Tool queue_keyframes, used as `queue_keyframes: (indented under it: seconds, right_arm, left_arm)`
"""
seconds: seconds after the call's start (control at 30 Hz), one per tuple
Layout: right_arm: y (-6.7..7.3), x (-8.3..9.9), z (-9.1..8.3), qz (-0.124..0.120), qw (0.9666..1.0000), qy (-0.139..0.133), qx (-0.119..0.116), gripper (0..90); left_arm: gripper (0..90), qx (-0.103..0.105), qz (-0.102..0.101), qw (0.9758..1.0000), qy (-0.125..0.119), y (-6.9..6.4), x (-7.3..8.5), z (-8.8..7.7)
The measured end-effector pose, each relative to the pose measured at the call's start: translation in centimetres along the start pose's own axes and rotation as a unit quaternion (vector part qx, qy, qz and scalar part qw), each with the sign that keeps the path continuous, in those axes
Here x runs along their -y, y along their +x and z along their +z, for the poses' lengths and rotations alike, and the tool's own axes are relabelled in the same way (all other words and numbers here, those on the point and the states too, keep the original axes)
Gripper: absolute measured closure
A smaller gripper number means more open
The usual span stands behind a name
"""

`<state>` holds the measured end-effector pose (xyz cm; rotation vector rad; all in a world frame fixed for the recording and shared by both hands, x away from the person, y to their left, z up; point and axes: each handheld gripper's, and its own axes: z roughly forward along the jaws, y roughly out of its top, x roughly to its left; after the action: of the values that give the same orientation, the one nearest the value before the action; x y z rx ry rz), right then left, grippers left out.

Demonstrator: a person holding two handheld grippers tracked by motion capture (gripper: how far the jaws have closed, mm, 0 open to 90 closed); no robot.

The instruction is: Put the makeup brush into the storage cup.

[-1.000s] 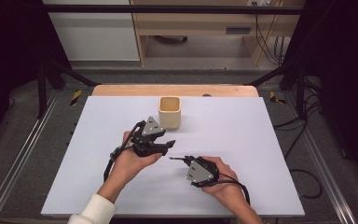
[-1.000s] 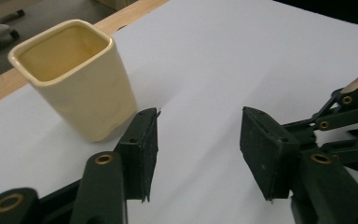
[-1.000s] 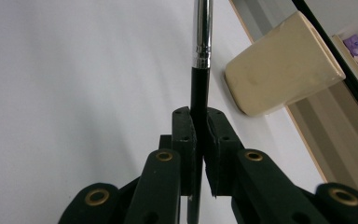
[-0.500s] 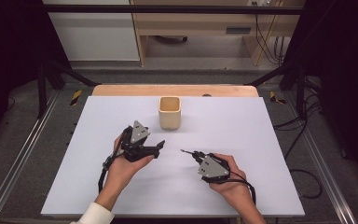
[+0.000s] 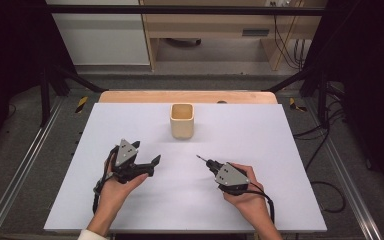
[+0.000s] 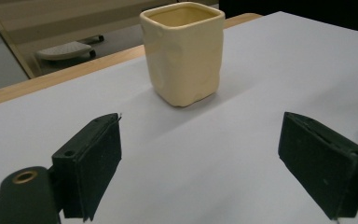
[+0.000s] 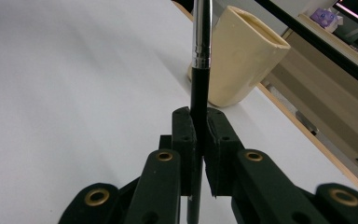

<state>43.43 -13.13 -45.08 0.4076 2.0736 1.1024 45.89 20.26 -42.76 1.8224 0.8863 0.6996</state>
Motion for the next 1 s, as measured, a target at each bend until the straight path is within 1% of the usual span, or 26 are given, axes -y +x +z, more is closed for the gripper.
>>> queue_keyframes:
  seconds: [0.13, 0.27, 0.3, 0.33, 0.4, 0.43, 0.5, 0.57, 0.6, 0.63, 0.7, 0.77, 0.8, 0.83, 0.87, 0.9, 1.0]
  right_arm:
    - [0.0, -0.1, 0.0, 0.013, 0.9999, -0.009, 0.001, 83.3]
    - [0.0, -0.1, -0.2, 0.023, 0.9997, -0.013, 0.004, 83.4]
    - [0.0, -0.1, -0.2, 0.025, 0.9996, -0.013, 0.005, 83.3]
    - [0.0, -0.1, -0.3, 0.031, 0.9994, -0.015, 0.006, 83.3]
    - [0.0, -0.1, -0.4, 0.034, 0.9993, -0.016, 0.007, 83.4]
    - [-0.1, -0.1, -0.4, 0.038, 0.9991, -0.017, 0.006, 83.3]
    - [-0.2, -0.1, -0.5, 0.046, 0.9987, -0.02, 0.008, 83.4]
    - [-0.3, -0.1, -0.5, 0.053, 0.9983, -0.022, 0.009, 83.3]
    - [-0.4, 0.0, -0.5, 0.057, 0.9981, -0.022, 0.01, 83.3]
    - [-0.4, 0.0, -0.5, 0.057, 0.9981, -0.022, 0.01, 83.3]
    - [-0.5, 0.0, -0.6, 0.061, 0.9978, -0.024, 0.009, 83.3]
    - [-0.6, 0.0, -0.7, 0.063, 0.9976, -0.027, 0.009, 83.3]
    - [-0.6, 0.0, -0.7, 0.067, 0.9973, -0.028, 0.009, 83.3]
    - [-0.7, 0.0, -0.7, 0.071, 0.997, -0.029, 0.007, 83.3]
    - [-0.7, 0.0, -0.7, 0.071, 0.997, -0.029, 0.007, 83.3]
    - [-0.7, 0.1, -0.8, 0.073, 0.9969, -0.029, 0.008, 83.3]
    - [-0.8, 0.0, -0.8, 0.078, 0.9963, -0.033, 0.008, 83.3]
  left_arm:
    - [12.0, -0.009, 0.005, 0.9999, -0.014, 0.4, 1.2, -1.1]
    - [11.4, -0.015, 0.01, 0.9992, -0.036, 0.7, 2.3, -2.0]
    - [11.0, -0.014, 0.013, 0.9991, -0.039, 0.9, 2.5, -2.1]
    - [8.7, -0.01, 0.017, 0.9988, -0.044, 1.0, 2.6, -2.3]
    - [7.9, -0.005, 0.036, 0.9979, -0.053, 1.3, 2.7, -2.7]
    - [6.6, 0.0, 0.04, 0.9978, -0.053, 1.5, 2.7, -2.9]
    - [5.2, 0.002, 0.029, 0.9974, -0.066, 1.9, 3.2, -3.3]
    - [4.7, 0.003, 0.027, 0.9971, -0.07, 2.1, 3.6, -3.5]
    - [4.4, 0.002, 0.02, 0.9971, -0.073, 2.4, 4.0, -3.7]
    - [4.2, 0.002, 0.02, 0.9971, -0.073, 2.4, 4.0, -3.7]
    - [4.0, 0.003, 0.009, 0.9968, -0.08, 2.6, 4.3, -3.8]
    - [3.9, 0.003, 0.008, 0.9963, -0.085, 2.9, 4.3, -4.0]
    - [3.7, 0.002, 0.005, 0.996, -0.09, 3.0, 4.4, -4.1]
    - [3.5, 0.001, -0.006, 0.9953, -0.097, 3.2, 4.5, -4.4]
    - [3.4, 0.001, -0.006, 0.9953, -0.097, 3.2, 4.5, -4.4]
    - [3.4, 0.001, -0.01, 0.995, -0.1, 3.3, 4.6, -4.5]
    - [3.3, 0.002, -0.018, 0.9935, -0.112, 3.5, 4.7, -4.8]
